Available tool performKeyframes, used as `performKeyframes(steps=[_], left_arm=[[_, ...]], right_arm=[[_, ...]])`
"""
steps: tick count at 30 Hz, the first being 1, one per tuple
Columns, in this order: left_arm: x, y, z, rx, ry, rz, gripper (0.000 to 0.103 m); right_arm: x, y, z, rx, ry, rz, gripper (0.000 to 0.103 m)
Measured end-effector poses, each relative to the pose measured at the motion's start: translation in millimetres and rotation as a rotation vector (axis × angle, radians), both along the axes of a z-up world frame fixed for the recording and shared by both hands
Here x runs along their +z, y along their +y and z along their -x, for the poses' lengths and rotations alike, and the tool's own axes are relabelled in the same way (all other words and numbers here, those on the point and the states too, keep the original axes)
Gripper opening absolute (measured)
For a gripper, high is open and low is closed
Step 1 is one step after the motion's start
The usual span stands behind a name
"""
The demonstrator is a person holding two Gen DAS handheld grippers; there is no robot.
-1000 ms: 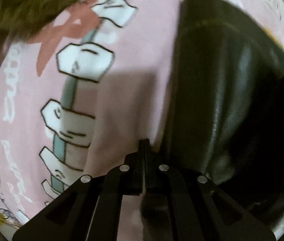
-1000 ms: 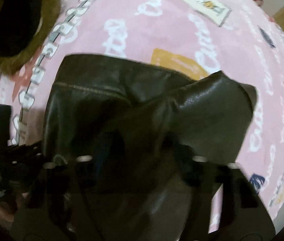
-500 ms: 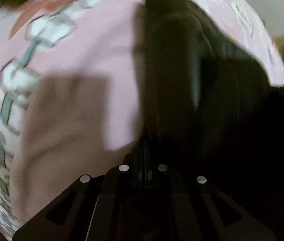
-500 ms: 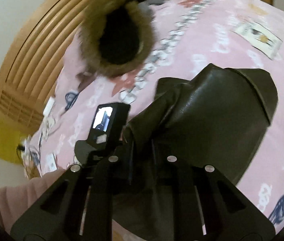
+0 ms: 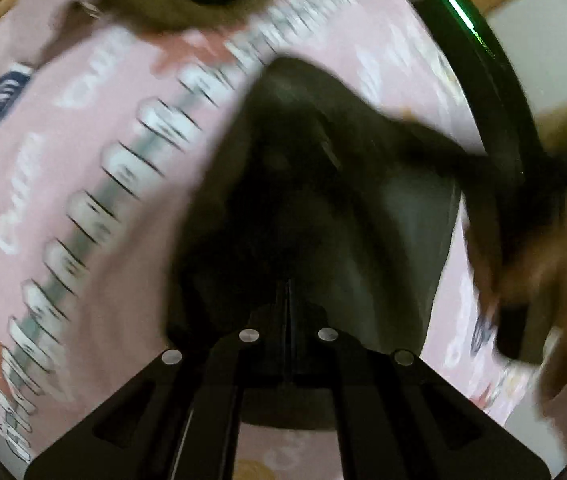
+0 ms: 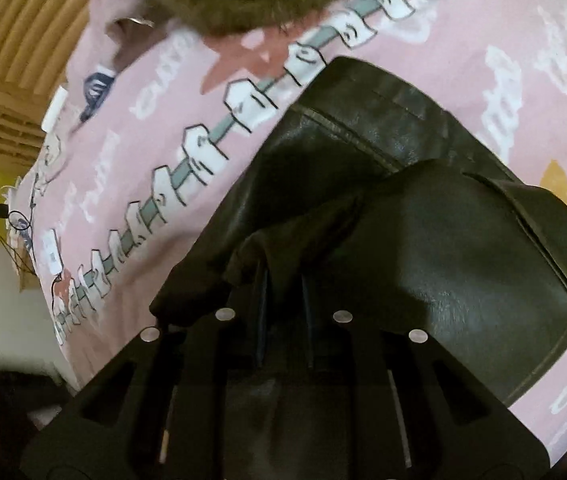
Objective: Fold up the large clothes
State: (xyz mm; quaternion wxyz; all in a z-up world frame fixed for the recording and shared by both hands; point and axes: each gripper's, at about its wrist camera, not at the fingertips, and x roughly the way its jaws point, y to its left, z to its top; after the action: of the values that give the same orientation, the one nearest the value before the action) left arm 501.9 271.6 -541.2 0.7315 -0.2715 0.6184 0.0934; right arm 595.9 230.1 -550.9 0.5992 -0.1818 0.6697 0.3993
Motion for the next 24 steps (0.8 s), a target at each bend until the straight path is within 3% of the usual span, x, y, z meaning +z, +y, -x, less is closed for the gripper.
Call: performKeyframes(steps=[2,4,7,11,12,13,14,16,20,21,24], left_arm=[[-34,-29,2,-0.022,0.089,-0.039,0.001],[-54,-45,2,-0.043,0.139,-0.144,0.001],[-66,-49,5,-0.021,0.160,-0.167,0.002],[-73,-50,4,-0.060,0.168,-0.189,0.002],[-75,-51,4,-0.076,0.170,-0.198,0.002],[-76,-51,4,-0.084,0.171,-0.203,0.002],[-77,-52,3,-0.100,0.172,-0.211,0.002],[-79,-53,2,-0.123,0.178,-0.230,0.002],[-80,-53,-2,-0.137,0.202,-0.233,0.002],[-76,-50,-5,-0.127,0.210,-0.220,0.002],[-61,-42,-23,-0.122,0.219,-0.191,0.002]], right_arm=[[-4,5,-2,0.017,0.008,0.025,0.015],[-9,4,-5,0.013,0.055,0.035,0.025],[-3,-5,-8,-0.024,0.108,0.000,0.029],[38,-42,-17,-0.147,0.079,-0.124,0.032],[54,-61,-20,-0.201,0.068,-0.175,0.042],[72,-83,-20,-0.263,0.007,-0.223,0.066],[84,-100,-17,-0.303,-0.062,-0.236,0.072],[95,-132,-3,-0.360,-0.140,-0.255,0.073],[61,-185,48,-0.476,-0.168,-0.144,0.069],[49,-190,56,-0.480,-0.148,-0.124,0.063],[-7,-190,82,-0.487,-0.032,-0.073,0.062]])
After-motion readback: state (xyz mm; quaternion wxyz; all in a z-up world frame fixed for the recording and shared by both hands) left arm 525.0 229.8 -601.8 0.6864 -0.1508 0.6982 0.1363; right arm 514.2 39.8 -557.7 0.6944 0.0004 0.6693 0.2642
